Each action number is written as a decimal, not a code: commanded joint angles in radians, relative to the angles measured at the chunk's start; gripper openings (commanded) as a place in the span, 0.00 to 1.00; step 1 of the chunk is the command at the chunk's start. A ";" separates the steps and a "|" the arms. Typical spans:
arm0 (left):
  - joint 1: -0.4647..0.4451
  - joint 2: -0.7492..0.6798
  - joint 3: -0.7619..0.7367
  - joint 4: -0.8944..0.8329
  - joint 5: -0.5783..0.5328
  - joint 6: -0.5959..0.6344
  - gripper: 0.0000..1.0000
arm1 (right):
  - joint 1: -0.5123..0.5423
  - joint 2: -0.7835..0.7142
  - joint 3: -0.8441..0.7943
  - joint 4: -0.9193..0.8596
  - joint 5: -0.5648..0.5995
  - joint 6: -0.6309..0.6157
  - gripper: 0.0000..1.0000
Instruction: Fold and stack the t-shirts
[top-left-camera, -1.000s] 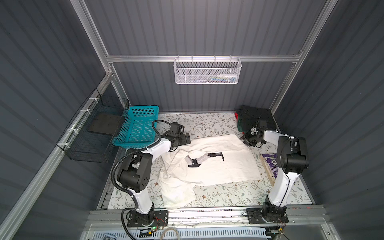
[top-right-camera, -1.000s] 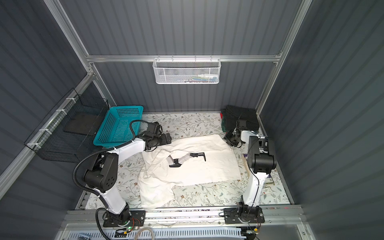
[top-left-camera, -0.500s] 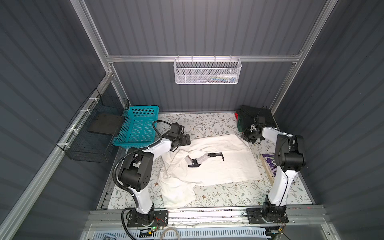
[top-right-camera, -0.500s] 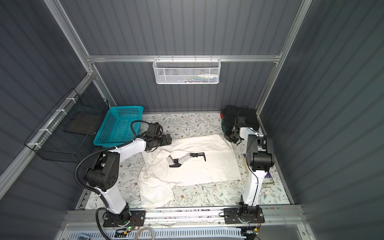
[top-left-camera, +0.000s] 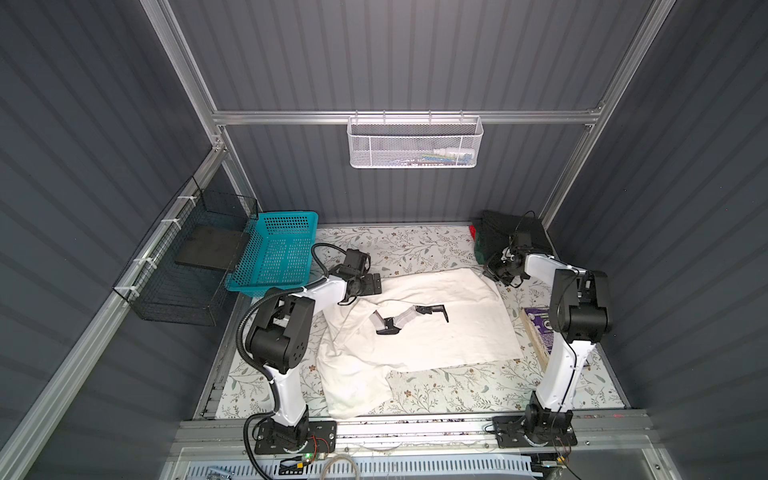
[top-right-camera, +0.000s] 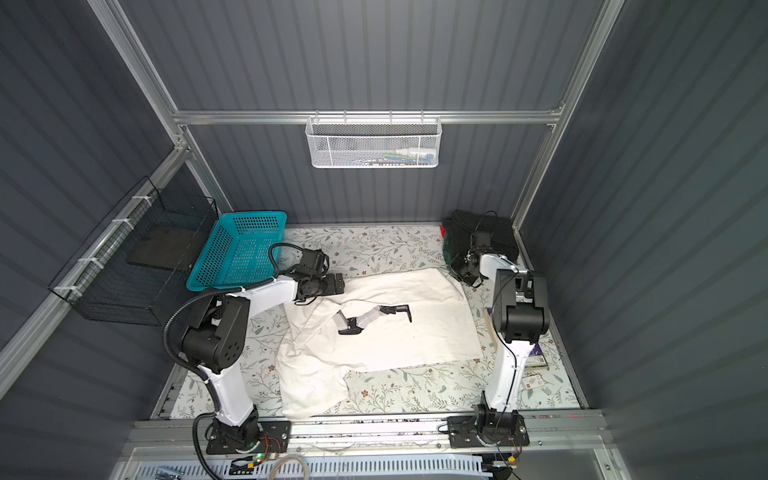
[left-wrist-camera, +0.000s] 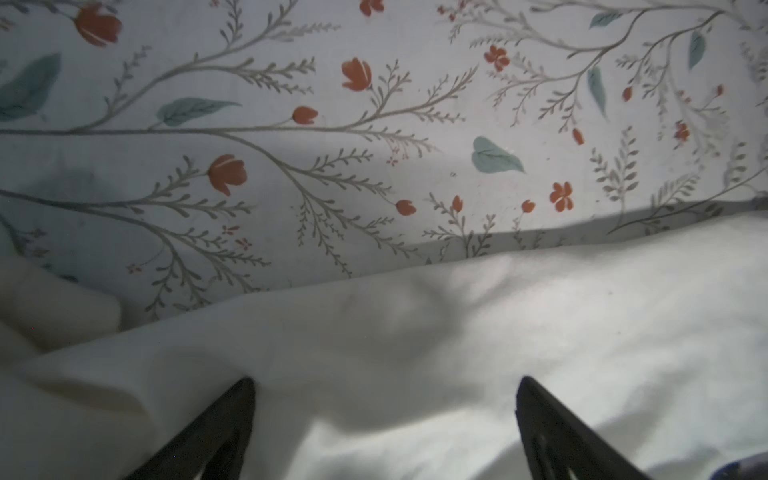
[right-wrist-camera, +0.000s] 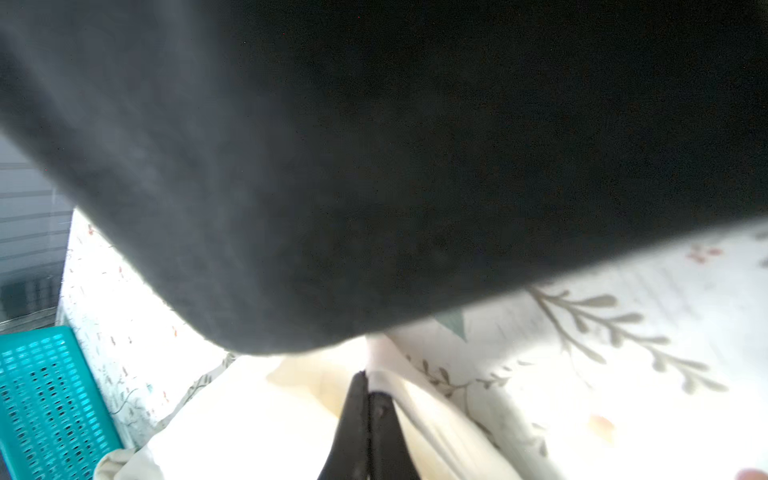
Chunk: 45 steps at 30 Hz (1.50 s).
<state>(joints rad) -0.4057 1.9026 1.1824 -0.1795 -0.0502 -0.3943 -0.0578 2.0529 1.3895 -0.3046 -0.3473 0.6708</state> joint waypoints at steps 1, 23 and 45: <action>-0.005 0.054 0.026 -0.074 -0.009 0.024 0.86 | -0.012 0.000 0.021 0.020 -0.024 0.019 0.00; -0.003 0.164 0.050 -0.237 -0.336 0.060 0.66 | -0.110 0.004 0.113 0.009 -0.108 0.083 0.00; -0.002 0.042 0.120 -0.341 -0.294 -0.064 0.95 | -0.117 -0.026 0.175 -0.171 0.000 -0.078 0.00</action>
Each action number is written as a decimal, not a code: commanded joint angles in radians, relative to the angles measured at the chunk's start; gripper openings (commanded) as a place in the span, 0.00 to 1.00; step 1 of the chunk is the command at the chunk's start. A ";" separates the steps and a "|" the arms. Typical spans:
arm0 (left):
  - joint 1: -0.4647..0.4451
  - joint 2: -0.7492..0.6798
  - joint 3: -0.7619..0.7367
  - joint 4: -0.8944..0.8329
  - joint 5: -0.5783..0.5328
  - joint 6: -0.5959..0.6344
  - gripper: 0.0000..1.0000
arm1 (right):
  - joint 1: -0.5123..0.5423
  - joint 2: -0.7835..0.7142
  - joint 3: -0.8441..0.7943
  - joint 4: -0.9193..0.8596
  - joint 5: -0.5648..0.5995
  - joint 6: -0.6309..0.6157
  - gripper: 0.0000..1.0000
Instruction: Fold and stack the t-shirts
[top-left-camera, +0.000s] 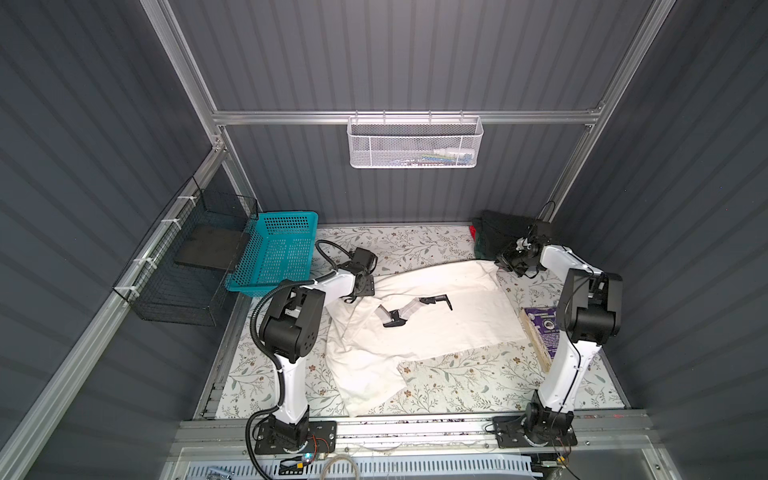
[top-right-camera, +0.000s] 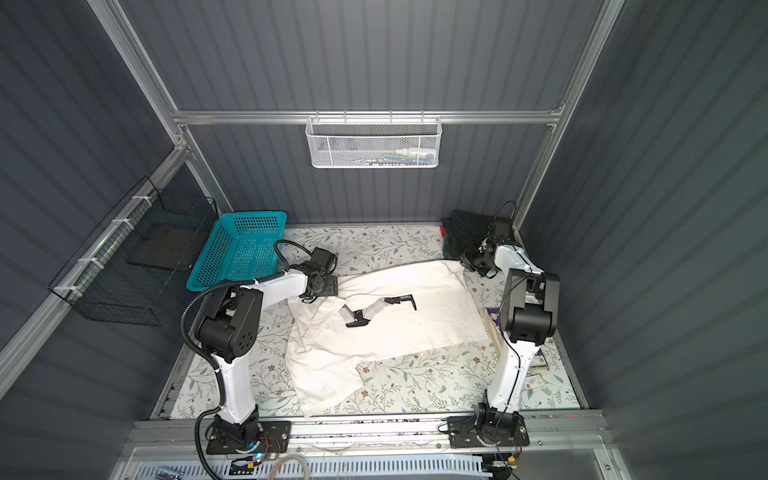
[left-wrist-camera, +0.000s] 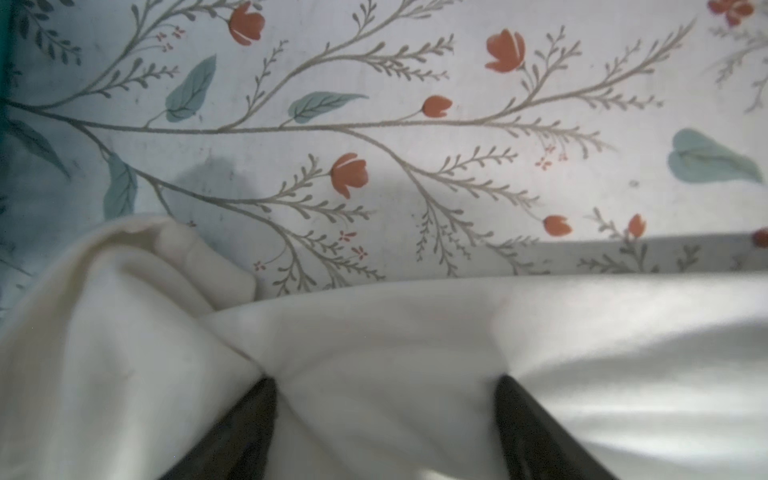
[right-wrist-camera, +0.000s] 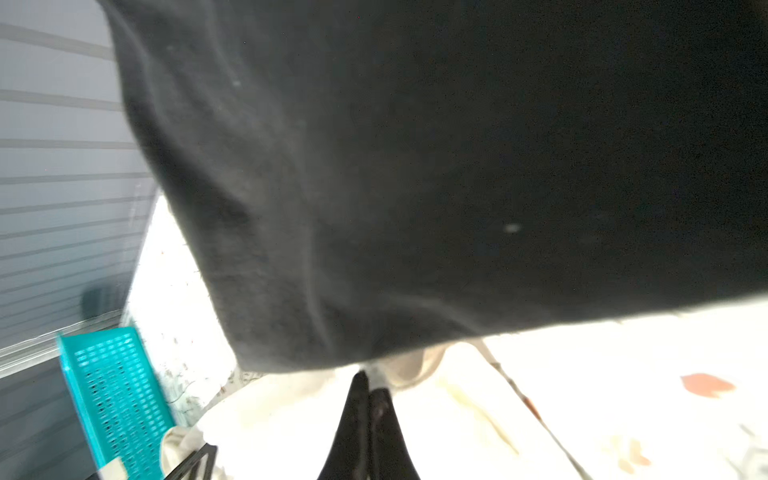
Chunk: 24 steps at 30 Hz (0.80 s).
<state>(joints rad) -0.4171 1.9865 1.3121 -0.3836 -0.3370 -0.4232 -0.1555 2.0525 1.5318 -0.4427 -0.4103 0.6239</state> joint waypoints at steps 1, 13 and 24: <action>0.012 -0.059 -0.009 -0.149 -0.014 -0.049 0.98 | -0.022 -0.030 0.032 -0.037 0.112 -0.030 0.00; 0.150 -0.054 0.090 -0.186 0.059 -0.039 0.99 | -0.031 -0.057 -0.018 -0.044 0.111 -0.032 0.00; 0.170 0.048 0.233 -0.174 0.183 -0.010 0.93 | -0.032 -0.054 -0.038 -0.044 0.108 -0.037 0.00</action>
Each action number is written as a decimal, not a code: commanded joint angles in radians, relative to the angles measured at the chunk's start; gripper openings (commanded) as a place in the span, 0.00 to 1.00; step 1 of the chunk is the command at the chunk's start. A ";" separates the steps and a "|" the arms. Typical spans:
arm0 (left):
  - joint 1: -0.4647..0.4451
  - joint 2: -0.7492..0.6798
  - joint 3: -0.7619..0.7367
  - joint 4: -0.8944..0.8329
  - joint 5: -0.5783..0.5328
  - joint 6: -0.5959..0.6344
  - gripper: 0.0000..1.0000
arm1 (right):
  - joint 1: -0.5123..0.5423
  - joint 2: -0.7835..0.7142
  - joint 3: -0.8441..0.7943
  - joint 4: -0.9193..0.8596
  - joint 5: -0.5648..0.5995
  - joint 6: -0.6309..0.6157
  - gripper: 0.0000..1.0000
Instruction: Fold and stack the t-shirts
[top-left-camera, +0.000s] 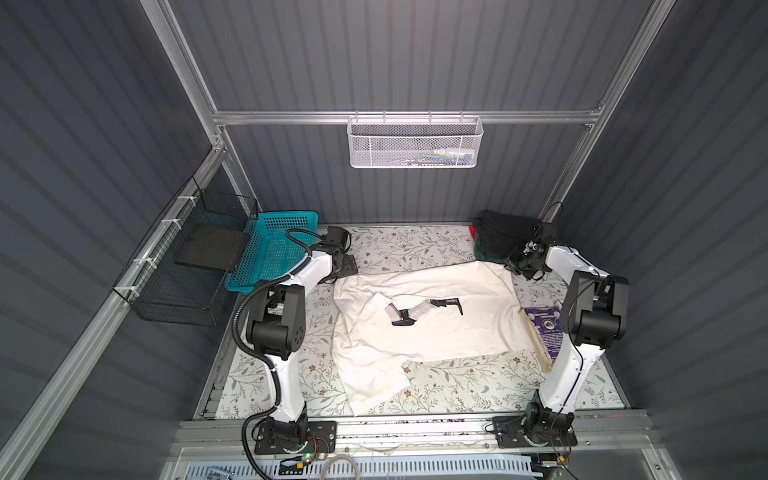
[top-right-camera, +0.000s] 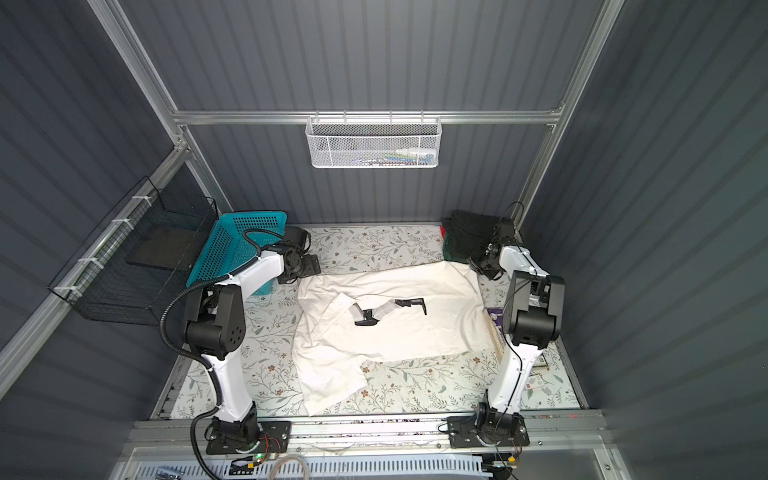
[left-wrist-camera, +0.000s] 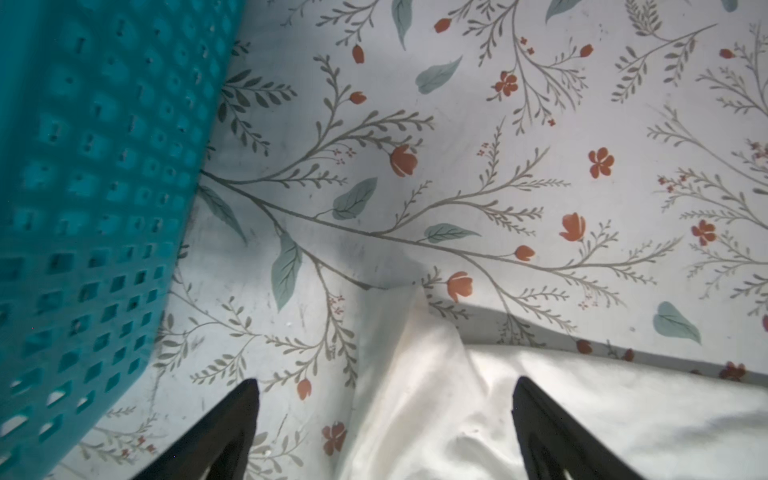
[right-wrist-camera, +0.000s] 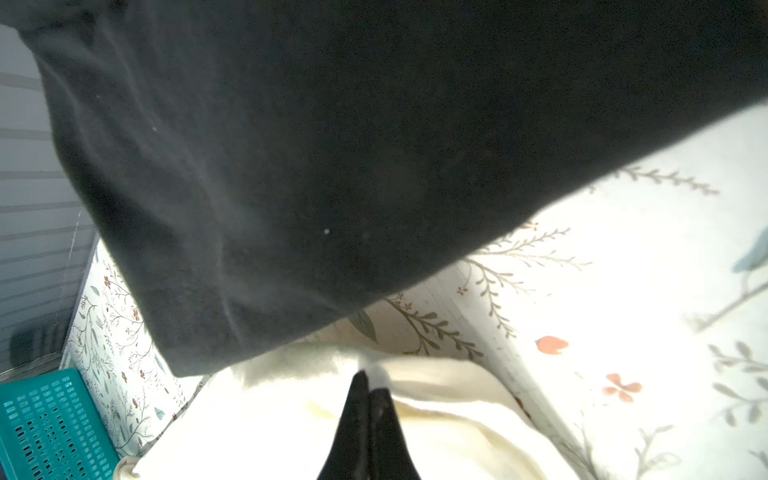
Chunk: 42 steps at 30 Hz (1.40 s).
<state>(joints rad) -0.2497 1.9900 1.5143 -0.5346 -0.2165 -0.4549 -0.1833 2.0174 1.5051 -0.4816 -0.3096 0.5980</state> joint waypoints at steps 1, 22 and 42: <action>0.003 0.057 0.040 -0.033 0.065 0.024 0.92 | -0.005 -0.016 -0.010 -0.006 0.005 -0.011 0.00; 0.021 0.125 0.089 -0.068 -0.036 0.026 0.56 | -0.010 0.009 0.011 -0.014 0.014 -0.028 0.00; 0.024 0.064 0.029 -0.006 -0.066 0.005 0.63 | -0.015 0.014 0.011 -0.020 0.015 -0.036 0.00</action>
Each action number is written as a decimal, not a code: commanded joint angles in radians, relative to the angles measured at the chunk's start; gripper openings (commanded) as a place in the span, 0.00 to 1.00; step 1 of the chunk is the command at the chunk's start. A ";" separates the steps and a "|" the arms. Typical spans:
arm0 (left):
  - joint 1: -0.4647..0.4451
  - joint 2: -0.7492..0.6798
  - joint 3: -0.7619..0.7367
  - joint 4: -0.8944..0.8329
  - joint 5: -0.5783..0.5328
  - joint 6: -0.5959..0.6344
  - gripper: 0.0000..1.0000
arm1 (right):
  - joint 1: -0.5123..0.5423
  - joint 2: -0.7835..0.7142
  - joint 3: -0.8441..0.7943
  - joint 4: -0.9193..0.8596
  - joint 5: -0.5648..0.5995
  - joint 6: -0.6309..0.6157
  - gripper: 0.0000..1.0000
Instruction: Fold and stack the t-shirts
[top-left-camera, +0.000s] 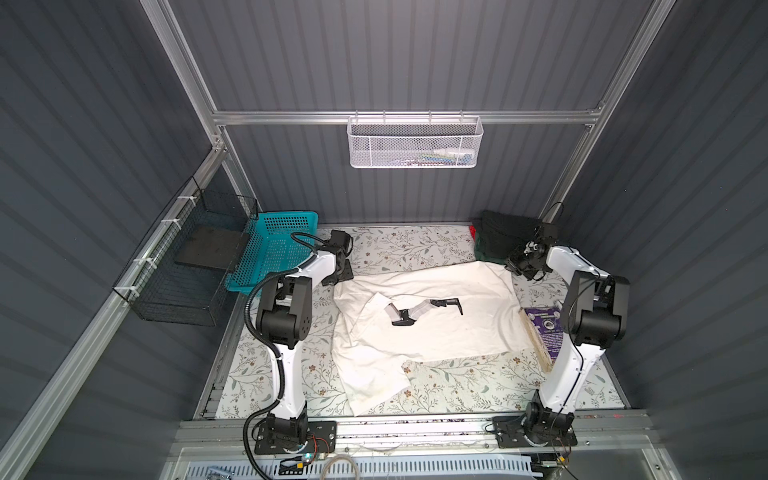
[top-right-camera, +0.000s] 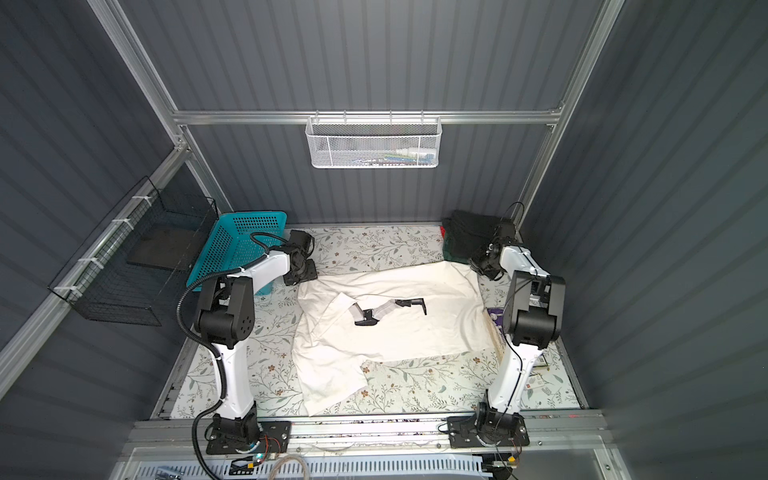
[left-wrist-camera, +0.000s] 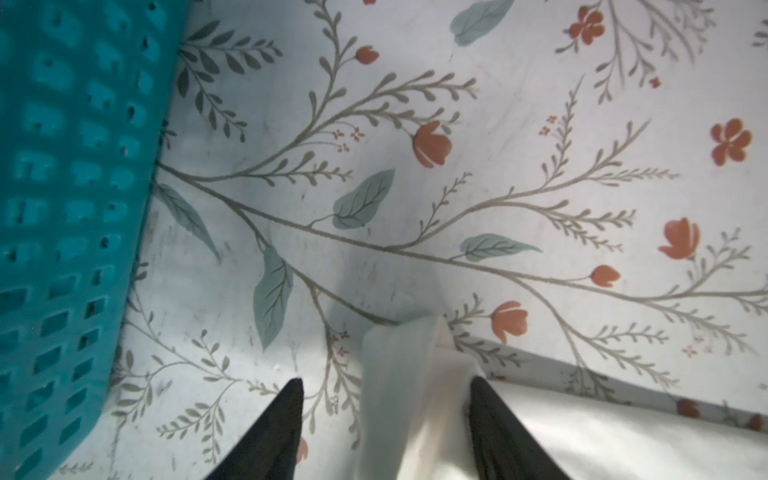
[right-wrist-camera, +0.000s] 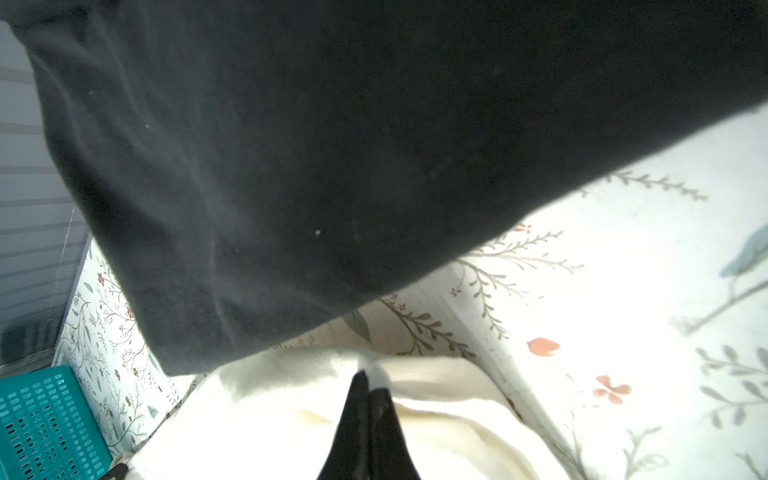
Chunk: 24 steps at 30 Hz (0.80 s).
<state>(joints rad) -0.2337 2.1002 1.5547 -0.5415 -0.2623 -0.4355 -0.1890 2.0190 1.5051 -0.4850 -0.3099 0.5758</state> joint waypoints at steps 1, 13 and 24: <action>0.008 -0.047 -0.013 -0.001 -0.026 -0.018 0.61 | -0.010 0.013 0.010 -0.015 0.016 -0.014 0.00; 0.017 -0.030 -0.015 0.008 -0.014 -0.035 0.54 | -0.012 0.013 -0.009 0.000 0.007 -0.011 0.00; 0.022 -0.007 -0.005 0.023 0.015 -0.025 0.33 | -0.017 0.019 -0.011 0.007 -0.006 -0.008 0.00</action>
<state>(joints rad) -0.2207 2.0895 1.5417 -0.5194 -0.2626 -0.4591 -0.1944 2.0190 1.5051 -0.4816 -0.3149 0.5751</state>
